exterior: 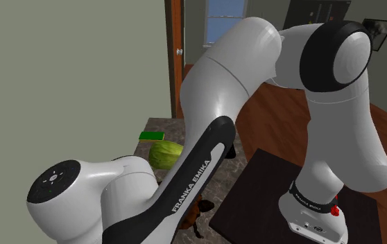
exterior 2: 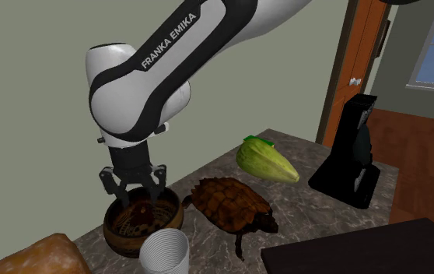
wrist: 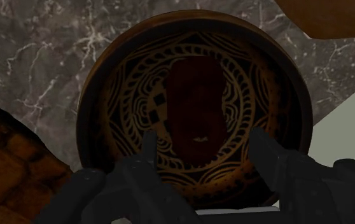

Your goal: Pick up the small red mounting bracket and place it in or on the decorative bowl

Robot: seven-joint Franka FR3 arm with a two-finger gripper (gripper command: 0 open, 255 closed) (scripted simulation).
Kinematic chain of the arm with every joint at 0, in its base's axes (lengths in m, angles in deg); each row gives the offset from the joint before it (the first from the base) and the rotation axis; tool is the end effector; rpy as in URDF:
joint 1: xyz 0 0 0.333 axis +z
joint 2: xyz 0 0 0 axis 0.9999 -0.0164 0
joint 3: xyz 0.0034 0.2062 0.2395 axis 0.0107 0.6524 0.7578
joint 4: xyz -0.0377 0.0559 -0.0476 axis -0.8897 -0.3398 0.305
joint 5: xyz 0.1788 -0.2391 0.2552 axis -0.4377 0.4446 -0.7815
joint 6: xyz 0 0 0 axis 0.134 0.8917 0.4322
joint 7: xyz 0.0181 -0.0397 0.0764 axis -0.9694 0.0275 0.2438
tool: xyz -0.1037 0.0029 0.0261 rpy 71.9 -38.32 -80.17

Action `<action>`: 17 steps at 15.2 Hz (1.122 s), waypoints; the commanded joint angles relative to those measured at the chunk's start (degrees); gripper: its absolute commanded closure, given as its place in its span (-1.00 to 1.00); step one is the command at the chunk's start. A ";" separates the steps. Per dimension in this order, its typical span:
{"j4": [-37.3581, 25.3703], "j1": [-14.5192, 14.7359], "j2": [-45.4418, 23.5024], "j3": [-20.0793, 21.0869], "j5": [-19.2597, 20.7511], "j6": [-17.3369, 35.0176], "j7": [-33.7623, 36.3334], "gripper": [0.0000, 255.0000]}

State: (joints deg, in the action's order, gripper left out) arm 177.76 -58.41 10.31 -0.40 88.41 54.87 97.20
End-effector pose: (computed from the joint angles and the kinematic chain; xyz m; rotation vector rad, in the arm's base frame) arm 0.3603 0.5286 0.2631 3.1287 -0.2239 -0.0666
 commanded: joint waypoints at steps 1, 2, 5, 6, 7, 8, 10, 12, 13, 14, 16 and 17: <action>0.00 0.00 0.00 0.00 0.00 0.00 0.00 -1.00; 0.00 0.00 0.00 0.00 0.00 0.00 0.00 -1.00; 0.00 0.00 0.00 0.00 0.00 0.00 0.00 -1.00; -0.33 -0.36 1.17 0.47 -0.69 -1.41 -0.43 -1.00; -0.74 -0.70 2.30 0.91 -1.36 -2.85 -0.85 -1.00; -1.23 -1.01 3.37 1.32 -2.01 -4.32 -1.26 -1.00; -1.68 -1.23 4.19 1.60 -2.52 -5.50 -1.58 -1.00; -1.67 -1.23 4.19 1.60 -2.52 -5.50 -1.58 -1.00; -1.68 -1.23 4.19 1.60 -2.52 -5.50 -1.58 -1.00; -1.68 -1.23 4.19 1.60 -2.52 -5.50 -1.58 -1.00; -1.68 -1.23 4.19 1.60 -2.52 -5.50 -1.58 -1.00; -1.68 -1.23 4.18 1.60 -2.52 -5.49 -1.58 -1.00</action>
